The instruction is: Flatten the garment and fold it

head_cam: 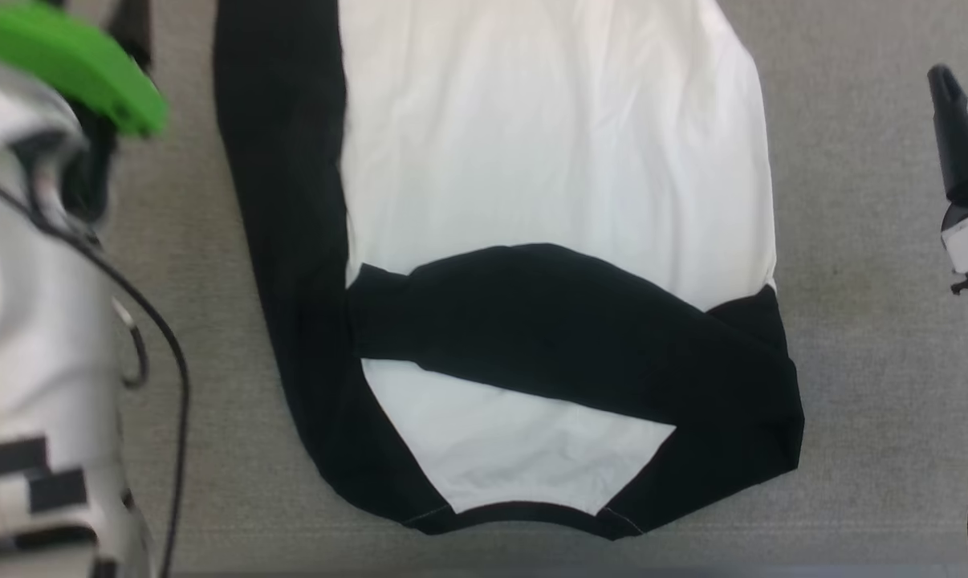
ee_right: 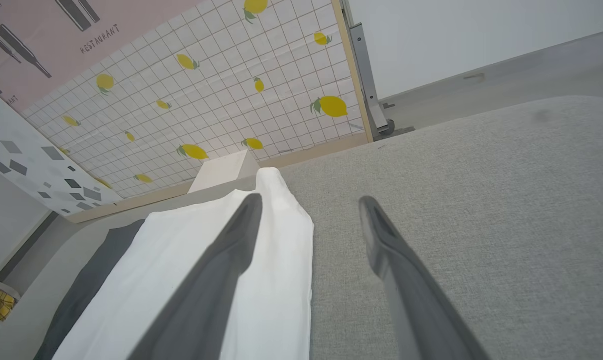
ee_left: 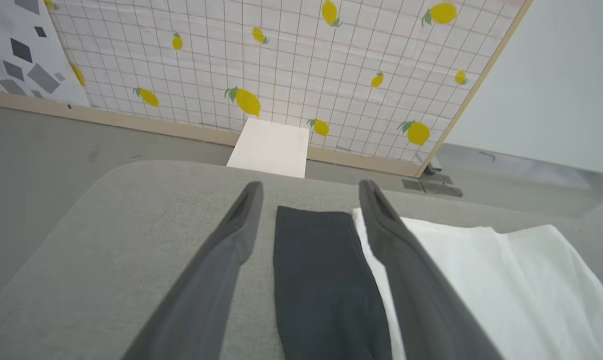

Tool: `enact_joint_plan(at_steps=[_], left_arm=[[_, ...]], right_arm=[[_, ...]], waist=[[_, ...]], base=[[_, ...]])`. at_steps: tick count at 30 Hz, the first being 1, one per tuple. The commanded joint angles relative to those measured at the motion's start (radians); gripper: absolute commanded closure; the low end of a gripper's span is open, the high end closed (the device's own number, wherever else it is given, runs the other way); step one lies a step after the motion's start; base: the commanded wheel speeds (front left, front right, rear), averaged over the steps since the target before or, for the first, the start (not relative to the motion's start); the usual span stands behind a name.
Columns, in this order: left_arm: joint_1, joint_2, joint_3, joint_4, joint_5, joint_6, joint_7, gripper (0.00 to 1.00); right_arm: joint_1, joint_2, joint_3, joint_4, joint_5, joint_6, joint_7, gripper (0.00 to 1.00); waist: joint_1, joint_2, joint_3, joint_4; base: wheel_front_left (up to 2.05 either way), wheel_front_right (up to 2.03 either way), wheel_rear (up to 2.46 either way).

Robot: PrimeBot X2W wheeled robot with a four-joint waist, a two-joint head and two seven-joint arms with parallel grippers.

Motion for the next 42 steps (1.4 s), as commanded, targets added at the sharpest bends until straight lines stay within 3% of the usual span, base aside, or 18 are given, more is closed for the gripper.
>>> enact_joint_plan(at_steps=[1,10,16,24,25,26,27,31,35,38,42], left_arm=[[-0.060,0.014,-0.012,0.027,-0.008,0.005,0.050,0.00],[-0.283,0.087,-0.085,0.150,0.024,0.044,0.428,0.00],[-0.287,0.164,-0.137,0.147,0.119,0.118,0.609,0.00],[-0.210,0.151,-0.117,0.128,0.109,0.223,0.797,0.00],[-0.202,0.142,-0.103,0.117,0.090,0.235,0.817,0.59],[-0.193,0.136,-0.096,0.102,0.077,0.237,0.826,0.96],[-0.186,0.132,-0.090,0.091,0.066,0.236,0.828,1.00],[-0.167,0.113,-0.049,0.037,0.019,0.235,0.764,1.00],[-0.174,0.068,0.034,0.000,-0.048,0.258,0.627,1.00],[-0.167,0.038,0.095,-0.017,-0.107,0.250,0.537,1.00],[-0.145,0.015,0.170,-0.016,-0.188,0.205,0.431,1.00]], right_arm=[[-0.018,0.005,0.000,-0.012,0.002,-0.001,-0.002,0.00],[-0.054,0.009,0.015,-0.042,0.036,-0.001,-0.019,0.00],[-0.066,0.009,0.031,-0.042,0.050,-0.001,-0.035,0.00],[-0.070,0.002,0.043,-0.050,0.061,-0.001,-0.035,0.00],[-0.070,0.002,0.043,-0.051,0.062,-0.001,-0.035,0.00],[-0.070,0.001,0.041,-0.052,0.063,-0.001,-0.036,0.00],[-0.070,-0.001,0.040,-0.052,0.064,-0.001,-0.036,0.00],[-0.067,-0.006,0.033,-0.049,0.061,-0.001,-0.037,0.00],[-0.056,-0.007,0.029,-0.036,0.052,-0.001,-0.038,0.00],[-0.046,-0.009,0.027,-0.023,0.046,-0.001,-0.038,0.00],[-0.024,-0.011,0.017,0.000,0.036,-0.001,-0.035,0.00]], waist=[[0.0000,0.0000,0.147,-0.068],[0.0000,0.0000,0.289,-0.118],[0.0000,0.0000,0.331,-0.125],[0.0000,0.0000,0.347,-0.114],[0.0000,0.0000,0.349,-0.113],[0.0000,0.0000,0.351,-0.112],[0.0000,0.0000,0.352,-0.111],[0.0000,0.0000,0.351,-0.105],[0.0000,0.0000,0.322,-0.091],[0.0000,0.0000,0.275,-0.071],[0.0000,0.0000,0.195,-0.037]], base=[[0.00,0.00,0.00],[0.00,0.00,0.00],[0.00,0.00,0.00],[0.00,0.00,0.00],[0.00,0.00,0.00],[0.00,0.00,0.00],[0.00,0.00,0.00],[0.00,0.00,0.00],[0.00,0.00,0.00],[0.00,0.00,0.00],[0.00,0.00,0.00]])
